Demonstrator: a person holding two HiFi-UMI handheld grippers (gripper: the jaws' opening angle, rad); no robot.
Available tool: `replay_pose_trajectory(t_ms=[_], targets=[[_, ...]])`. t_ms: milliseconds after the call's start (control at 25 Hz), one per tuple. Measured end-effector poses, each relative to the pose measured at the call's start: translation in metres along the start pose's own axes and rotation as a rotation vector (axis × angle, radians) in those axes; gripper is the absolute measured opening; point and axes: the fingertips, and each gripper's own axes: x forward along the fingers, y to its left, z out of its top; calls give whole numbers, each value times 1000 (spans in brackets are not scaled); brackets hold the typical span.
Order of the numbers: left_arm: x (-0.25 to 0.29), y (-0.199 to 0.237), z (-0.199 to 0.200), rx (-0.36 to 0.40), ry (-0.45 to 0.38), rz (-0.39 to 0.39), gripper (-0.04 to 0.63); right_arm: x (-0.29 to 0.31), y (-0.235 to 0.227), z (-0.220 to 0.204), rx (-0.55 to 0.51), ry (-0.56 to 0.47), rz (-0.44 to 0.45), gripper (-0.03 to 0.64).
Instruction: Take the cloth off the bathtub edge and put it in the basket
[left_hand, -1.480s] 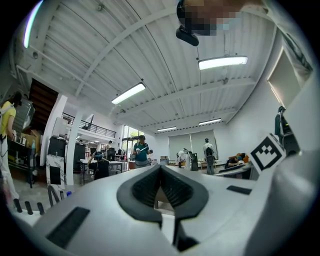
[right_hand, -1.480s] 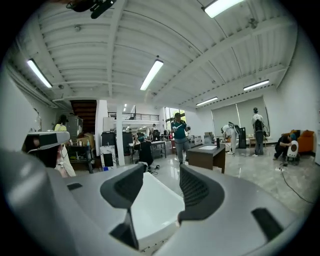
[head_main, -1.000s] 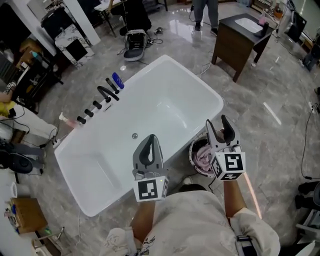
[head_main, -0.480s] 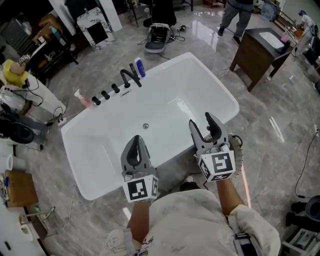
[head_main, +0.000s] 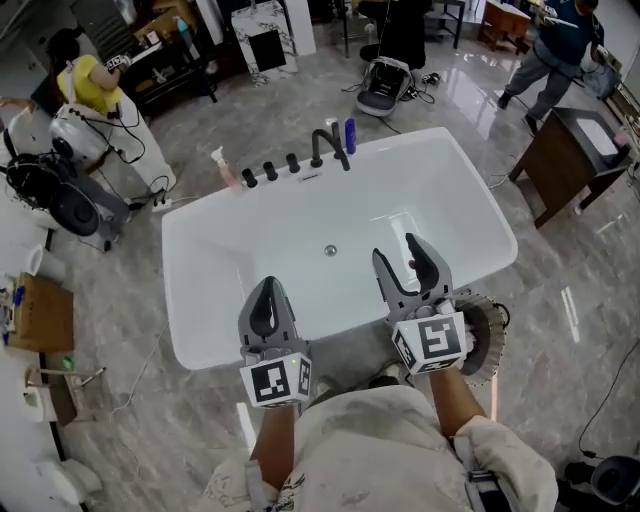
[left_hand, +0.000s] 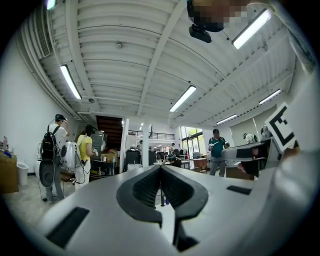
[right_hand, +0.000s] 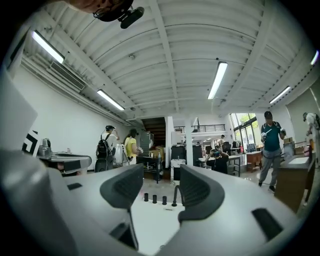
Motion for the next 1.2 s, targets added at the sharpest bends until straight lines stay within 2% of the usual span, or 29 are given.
replay_pose_trajectory(t_ms=[440,680,1080,1200], targets=[[-19,34,8,13,-16,46,3,12,44,5,6,-15,75,207],[-17,40,13,8,-22,44,3,17,54,6,-14,-3,88,158],[-17,47,12,4,-22,48,3,20,62,6,-31,-20,87,-6],[-15,46,8,-4,-13,48,3,21,64,5,-56,-24,93,-11]])
